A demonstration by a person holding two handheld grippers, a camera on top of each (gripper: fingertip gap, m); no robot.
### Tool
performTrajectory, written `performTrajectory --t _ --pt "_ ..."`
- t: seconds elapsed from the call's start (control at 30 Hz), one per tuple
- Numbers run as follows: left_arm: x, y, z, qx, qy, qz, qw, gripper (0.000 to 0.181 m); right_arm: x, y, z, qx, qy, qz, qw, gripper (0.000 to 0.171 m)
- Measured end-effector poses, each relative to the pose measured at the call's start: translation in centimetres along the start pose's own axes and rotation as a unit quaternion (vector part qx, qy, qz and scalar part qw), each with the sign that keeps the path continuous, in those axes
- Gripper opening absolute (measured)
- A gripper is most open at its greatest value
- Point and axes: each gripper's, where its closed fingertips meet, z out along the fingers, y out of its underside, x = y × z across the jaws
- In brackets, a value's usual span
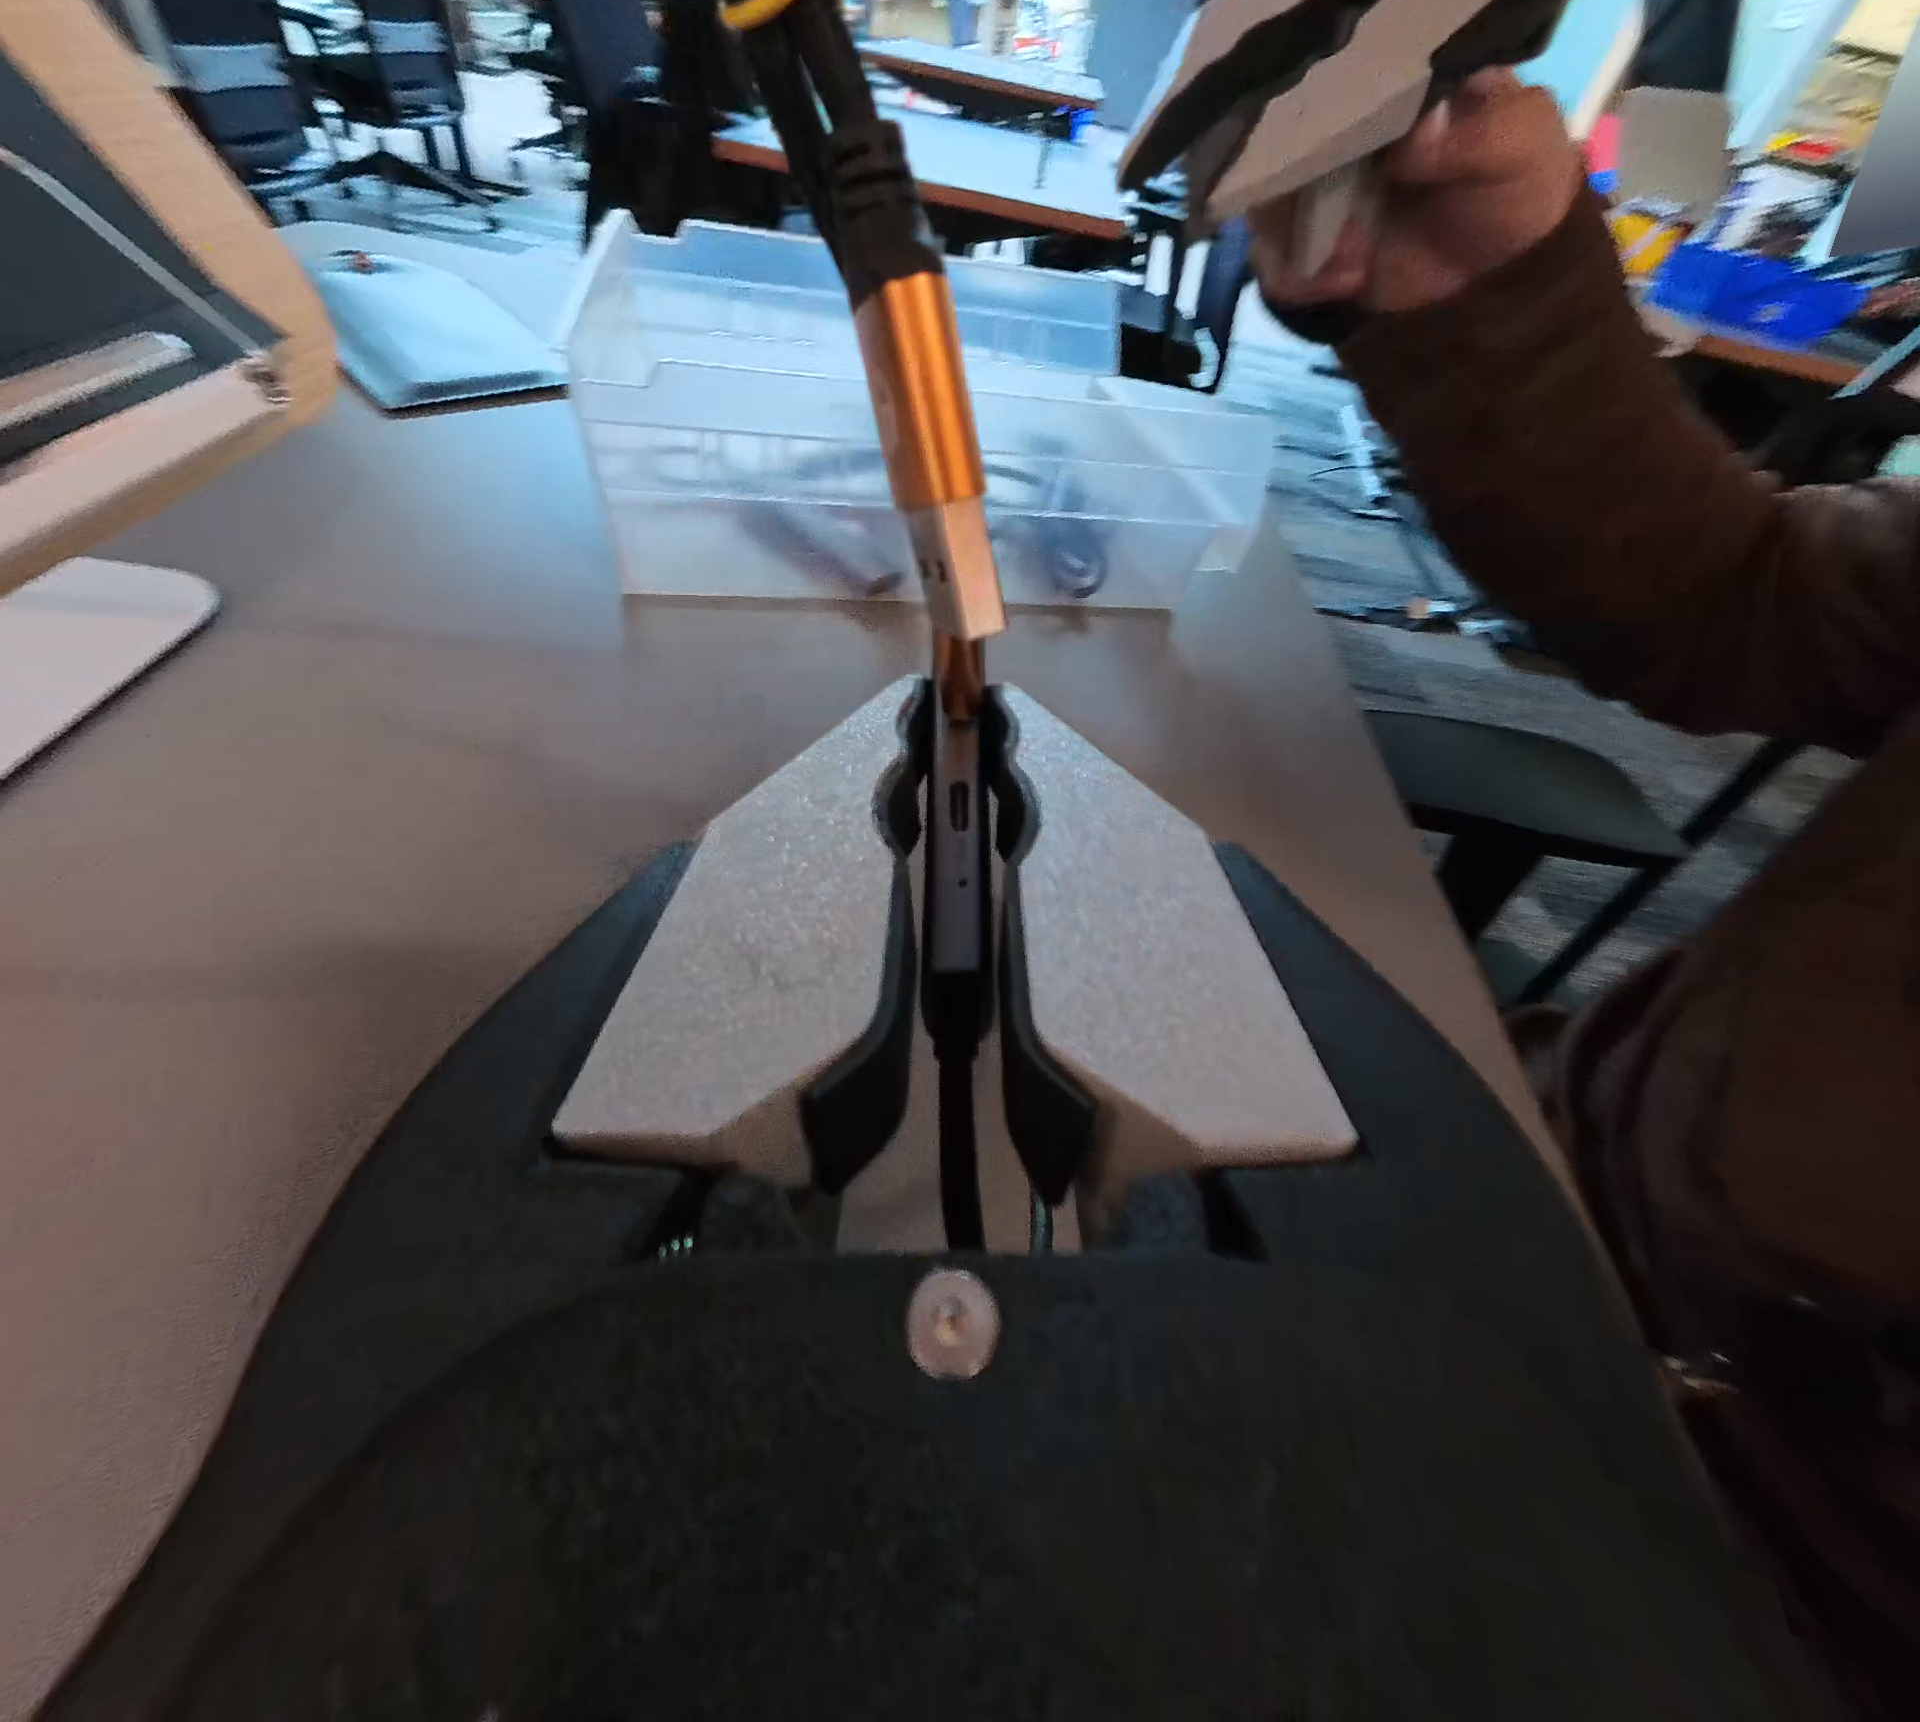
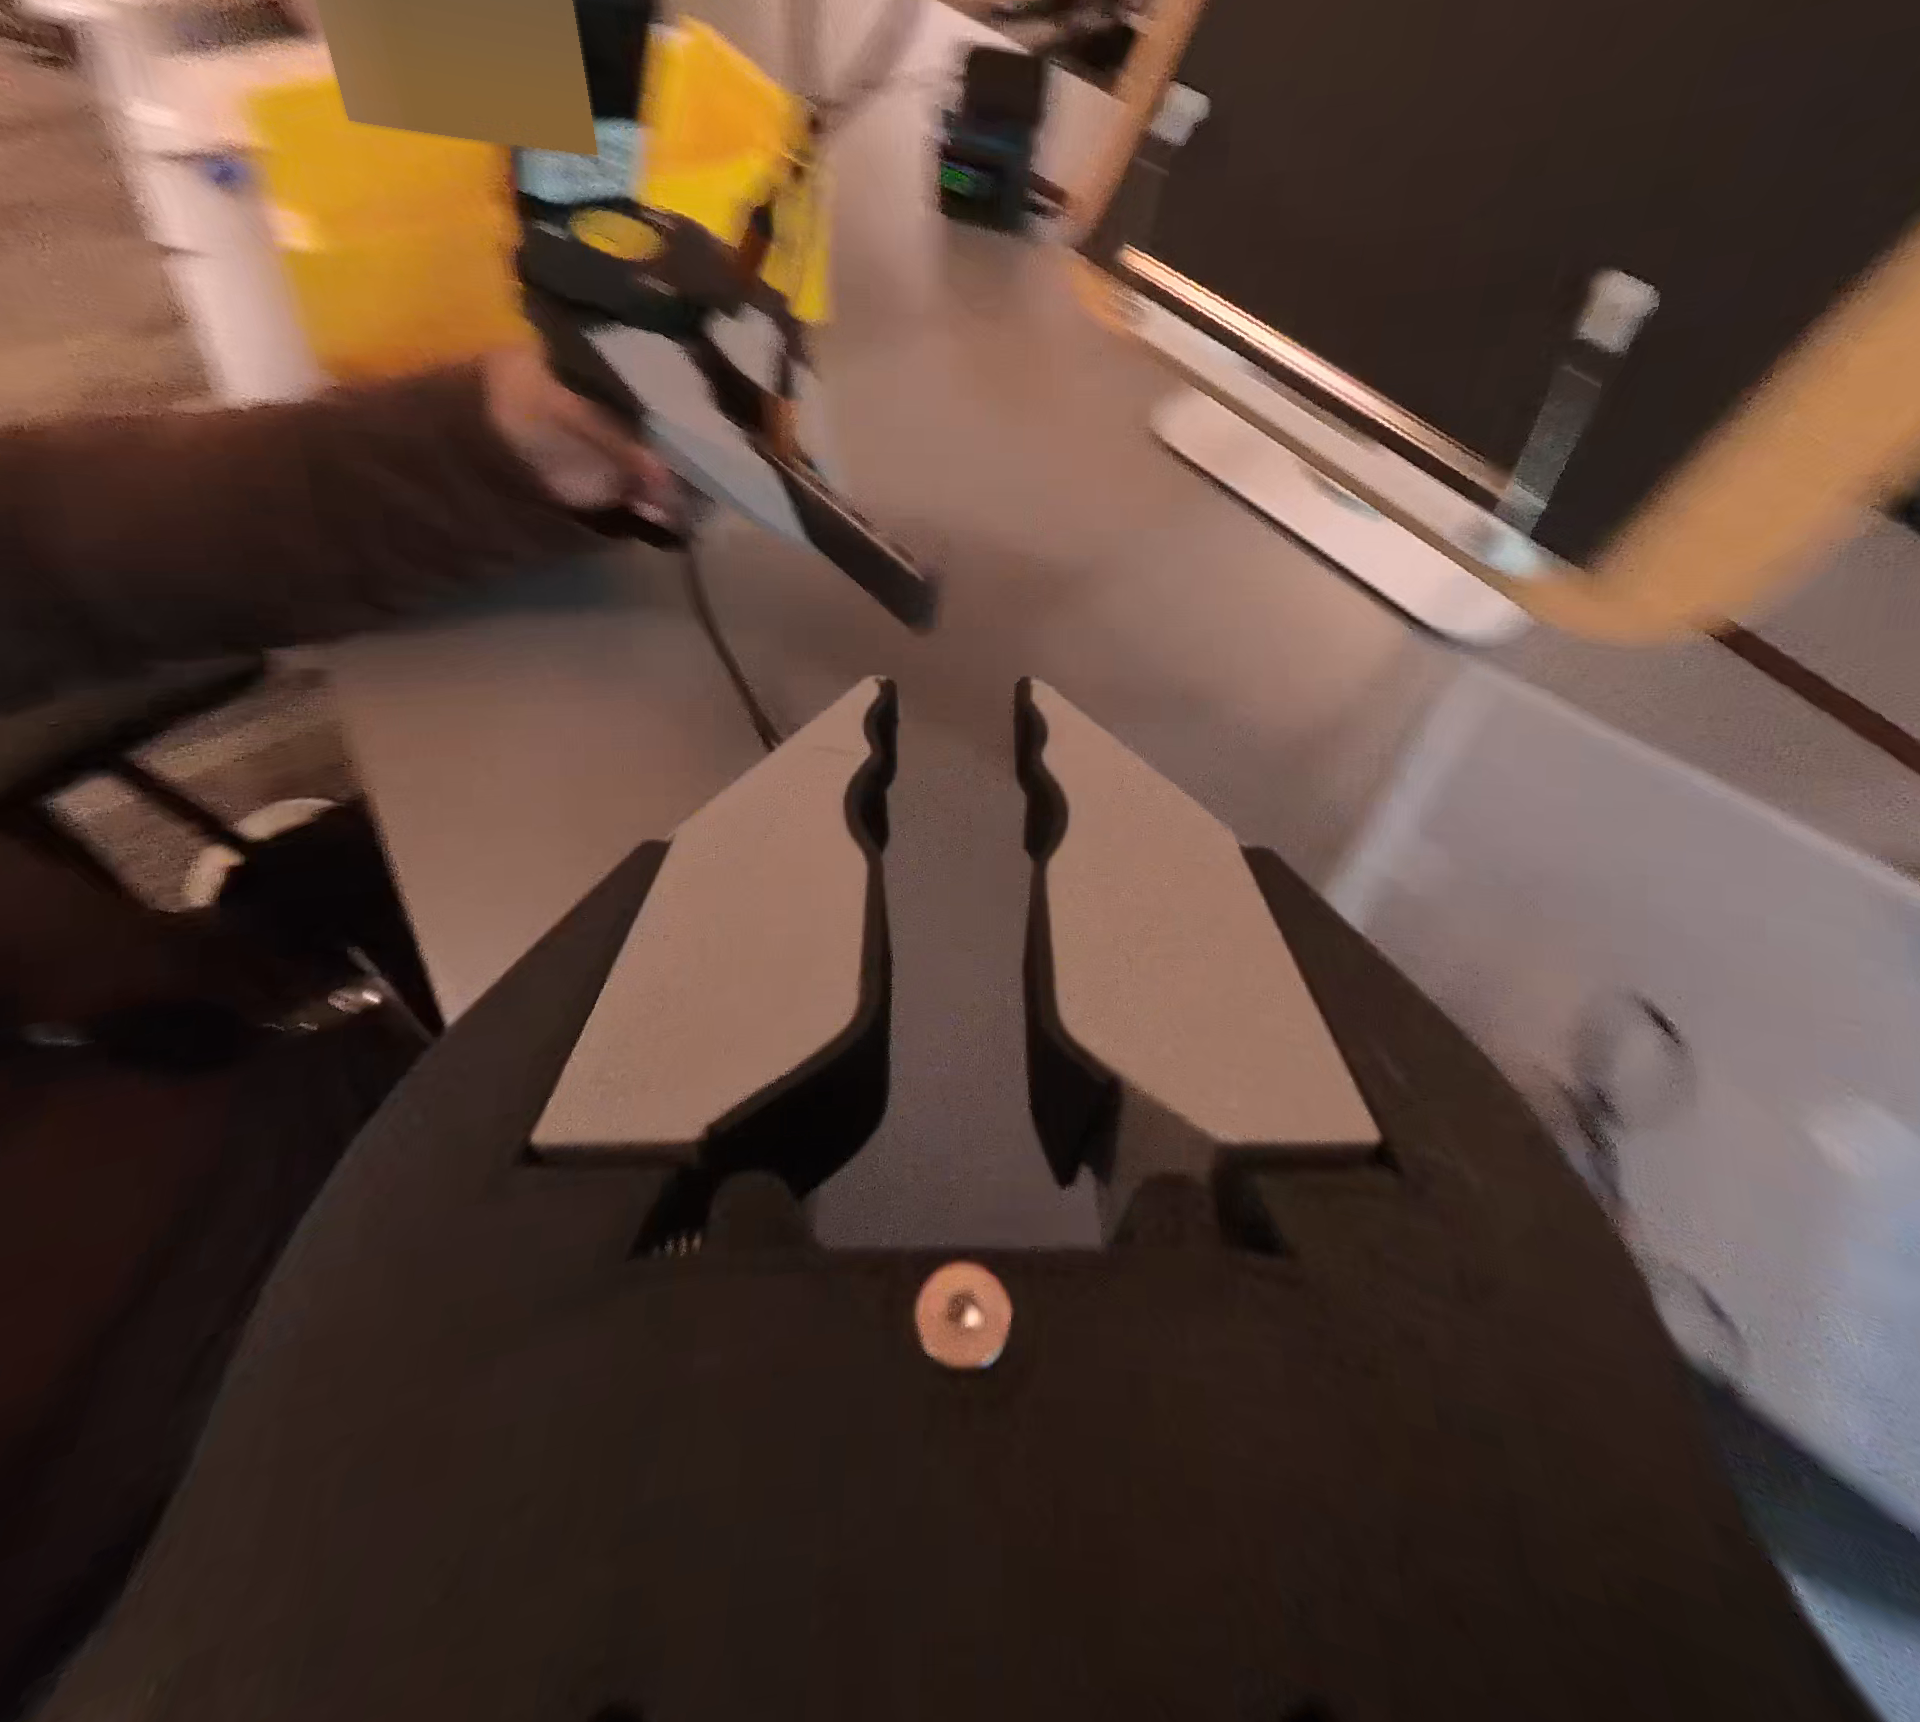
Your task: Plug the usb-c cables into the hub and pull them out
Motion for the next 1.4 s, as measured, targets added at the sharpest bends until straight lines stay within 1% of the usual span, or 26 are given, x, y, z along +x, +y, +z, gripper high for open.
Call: performTrajectory --t 0.07,0.17,0.27,0.37,0.4,0.43,0.5,0.63,0.73,0.8,1.03,1.4 --pt "1.0 0.0 0.2 0.0 0.029 -0.007 1.0 0.007 -3.3 -1.5 3.8 0.021 -0.07 -0.017 0.997 0.019" --pt "1.6 0.4 0.6 -0.015 0.043 -0.007 0.999 0.007 -5.4 -2.6 8.7 0.026 -0.13 -0.02 0.991 0.022" --pt "1.4 0.9 0.8 -0.028 0.039 -0.008 0.999 0.007 -6.1 -2.6 11.7 0.016 -0.171 -0.022 0.985 0.02" --pt "1.2 0.7 0.5 -0.024 0.039 -0.016 0.999 0.007 -6.2 -1.3 13.4 -0.013 -0.185 -0.045 0.982 0.013" --pt "1.1 0.5 0.4 -0.02 0.039 -0.019 0.999 0.007 -6.2 -0.9 13.7 -0.018 -0.189 -0.052 0.98 0.013" --pt "1.0 0.5 0.3 -0.022 0.037 -0.021 0.999 0.007 -6.3 -0.9 13.9 -0.013 -0.197 -0.052 0.979 0.009" --pt "0.9 0.6 0.2 -0.023 0.036 -0.021 0.999 0.007 -6.5 -1.0 13.9 0.0 -0.216 -0.045 0.975 0.006" --pt "0.6 0.9 0.3 -0.03 0.029 -0.028 0.999 0.007 -6.4 -0.7 14.2 0.008 -0.239 -0.027 0.971 0.006" --pt "0.7 1.3 0.8 -0.041 0.028 -0.029 0.998 0.007 -6.8 -0.3 14.2 0.007 -0.253 -0.029 0.967 0.009" --pt "0.8 1.9 1.1 -0.056 0.025 -0.025 0.998 0.007 -6.9 0.1 14.4 0.004 -0.252 -0.037 0.967 0.004" --pt "0.9 1.7 1.3 -0.051 0.029 -0.023 0.998 0.007 -6.8 0.1 13.9 0.017 -0.253 -0.039 0.967 0.004" --pt "0.9 2.2 1.5 -0.062 0.025 -0.019 0.998 0.007 -6.9 0.7 13.9 0.009 -0.25 -0.053 0.967 0.004"
